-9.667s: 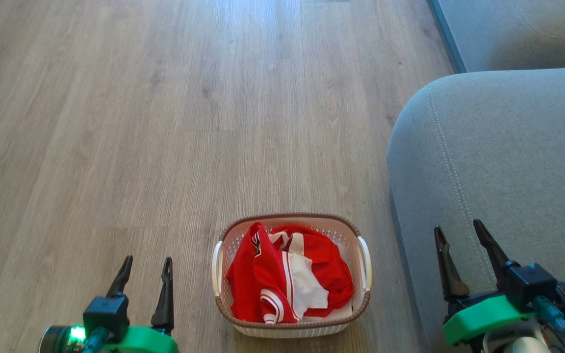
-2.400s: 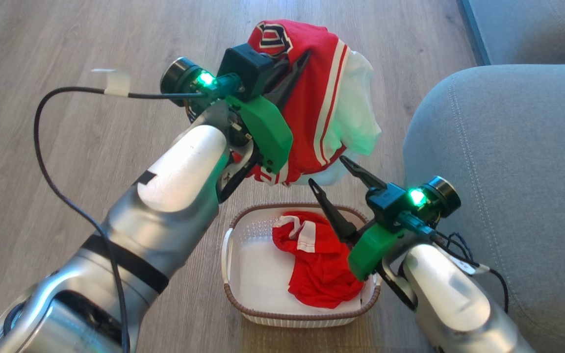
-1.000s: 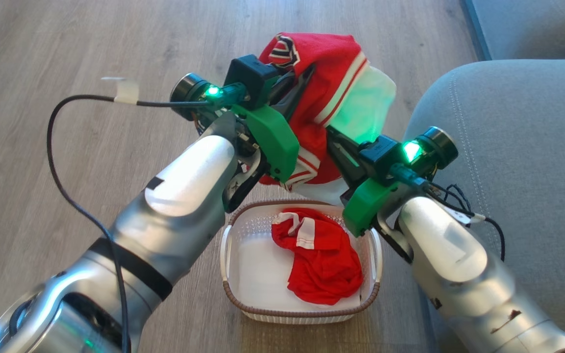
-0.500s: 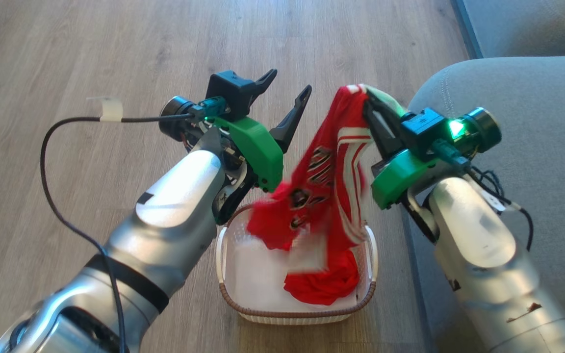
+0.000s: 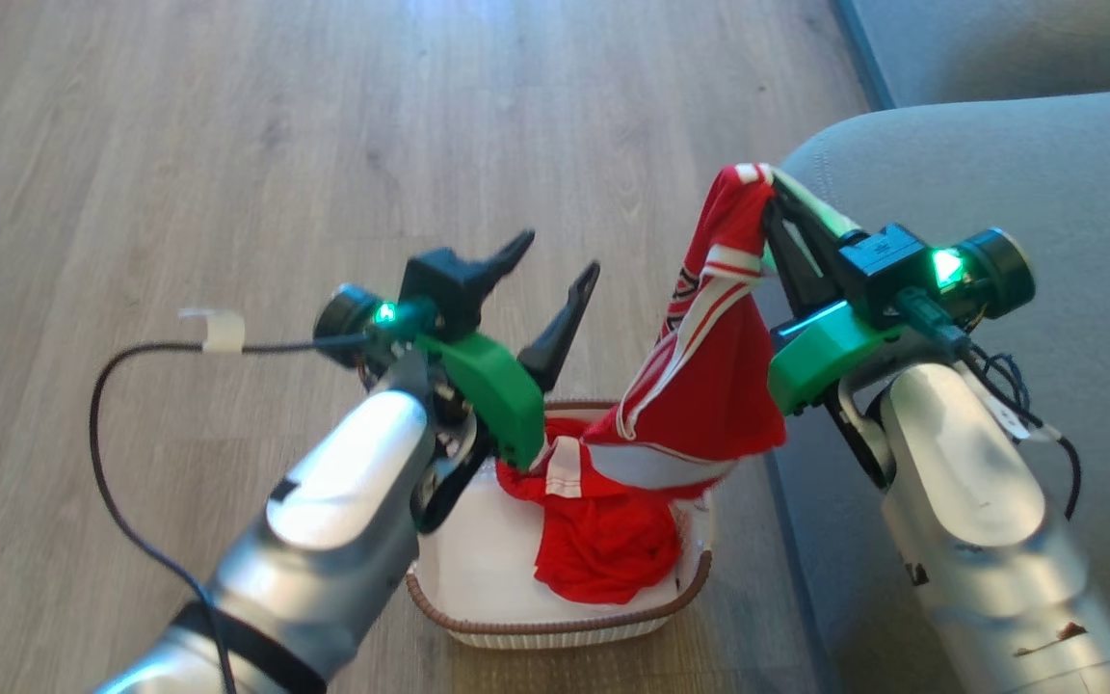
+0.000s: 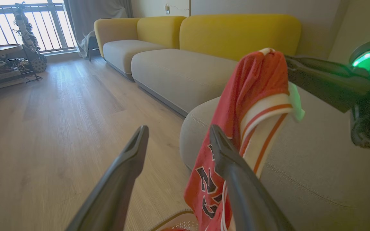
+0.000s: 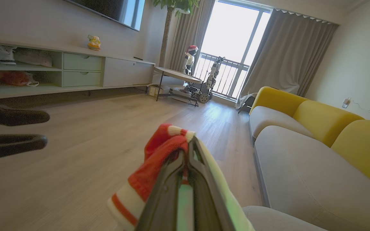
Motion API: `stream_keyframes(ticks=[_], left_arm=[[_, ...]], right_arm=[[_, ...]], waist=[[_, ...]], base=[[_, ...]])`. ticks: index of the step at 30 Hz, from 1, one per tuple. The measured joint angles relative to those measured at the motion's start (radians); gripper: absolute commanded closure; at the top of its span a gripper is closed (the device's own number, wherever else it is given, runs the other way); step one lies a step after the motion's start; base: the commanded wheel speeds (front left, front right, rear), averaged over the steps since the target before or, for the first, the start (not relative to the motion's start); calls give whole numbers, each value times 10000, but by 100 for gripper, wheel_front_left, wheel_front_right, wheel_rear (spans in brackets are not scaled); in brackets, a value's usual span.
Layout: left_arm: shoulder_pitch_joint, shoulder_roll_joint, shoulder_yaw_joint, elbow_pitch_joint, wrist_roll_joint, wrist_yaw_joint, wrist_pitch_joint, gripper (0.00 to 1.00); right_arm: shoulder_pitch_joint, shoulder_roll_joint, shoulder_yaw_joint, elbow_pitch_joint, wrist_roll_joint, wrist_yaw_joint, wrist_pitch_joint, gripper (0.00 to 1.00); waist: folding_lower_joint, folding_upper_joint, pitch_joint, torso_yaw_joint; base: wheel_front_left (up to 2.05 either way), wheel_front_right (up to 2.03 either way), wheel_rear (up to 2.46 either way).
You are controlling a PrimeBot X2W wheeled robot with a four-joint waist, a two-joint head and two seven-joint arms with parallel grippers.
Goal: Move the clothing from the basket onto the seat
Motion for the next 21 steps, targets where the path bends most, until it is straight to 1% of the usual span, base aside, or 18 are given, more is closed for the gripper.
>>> stream_keyframes(ticks=[10, 21], left_arm=[[1296, 42, 502, -468, 637, -96, 0, 0], [1932, 15, 989, -899, 1248, -257, 0, 0]], right_arm=[[64, -65, -405, -537, -119, 0, 0, 100], [142, -224, -359, -966, -159, 0, 0, 100]], waist=[[0, 0, -85, -902], [0, 0, 85, -2374]], base=[[0, 0, 0], [0, 0, 0]])
